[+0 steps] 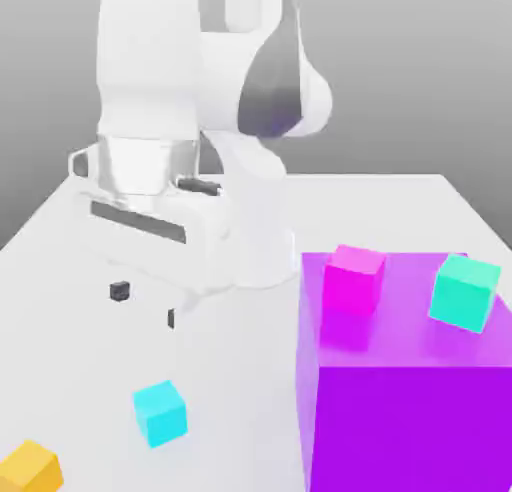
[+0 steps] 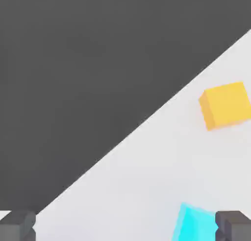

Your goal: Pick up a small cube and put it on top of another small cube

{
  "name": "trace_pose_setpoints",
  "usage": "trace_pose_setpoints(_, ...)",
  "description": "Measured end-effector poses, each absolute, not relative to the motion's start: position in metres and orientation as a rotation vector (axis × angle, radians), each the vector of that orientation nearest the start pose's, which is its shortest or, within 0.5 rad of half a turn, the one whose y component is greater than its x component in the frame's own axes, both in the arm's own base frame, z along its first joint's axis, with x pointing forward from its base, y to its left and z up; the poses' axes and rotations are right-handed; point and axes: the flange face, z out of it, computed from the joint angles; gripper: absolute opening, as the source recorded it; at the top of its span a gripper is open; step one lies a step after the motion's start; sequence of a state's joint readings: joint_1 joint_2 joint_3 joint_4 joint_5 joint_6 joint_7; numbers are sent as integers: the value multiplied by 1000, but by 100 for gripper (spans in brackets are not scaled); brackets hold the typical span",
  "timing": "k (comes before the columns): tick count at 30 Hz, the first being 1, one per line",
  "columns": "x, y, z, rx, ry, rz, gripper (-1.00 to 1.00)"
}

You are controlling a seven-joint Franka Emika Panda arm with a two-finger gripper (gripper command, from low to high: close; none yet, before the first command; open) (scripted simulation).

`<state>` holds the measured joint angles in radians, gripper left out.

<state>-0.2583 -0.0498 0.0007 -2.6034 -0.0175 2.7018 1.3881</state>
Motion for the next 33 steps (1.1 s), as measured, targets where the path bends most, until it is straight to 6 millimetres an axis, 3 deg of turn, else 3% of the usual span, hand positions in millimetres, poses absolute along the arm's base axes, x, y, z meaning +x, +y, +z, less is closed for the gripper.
trace_pose_setpoints(4, 406, -125, 211, -1968, 2430, -36, 0)
trace_pose_setpoints(10, 399, -125, 140, -1941, 2469, 0, 0)
trace_pose_setpoints(11, 398, -124, 134, -1941, 2470, 0, -100)
trace_pose_setpoints(17, 398, -124, 130, -1941, 2469, -3, -100)
trace_pose_setpoints(19, 399, -124, 142, -1940, 2469, -2, -100)
trace_pose_setpoints(24, 400, -122, 190, -1957, 2455, -3, -100)
trace_pose_setpoints(27, 422, -98, 219, -2152, 2286, -9, -100)
trace_pose_setpoints(33, 457, -34, 301, -2545, 1870, -23, -100)
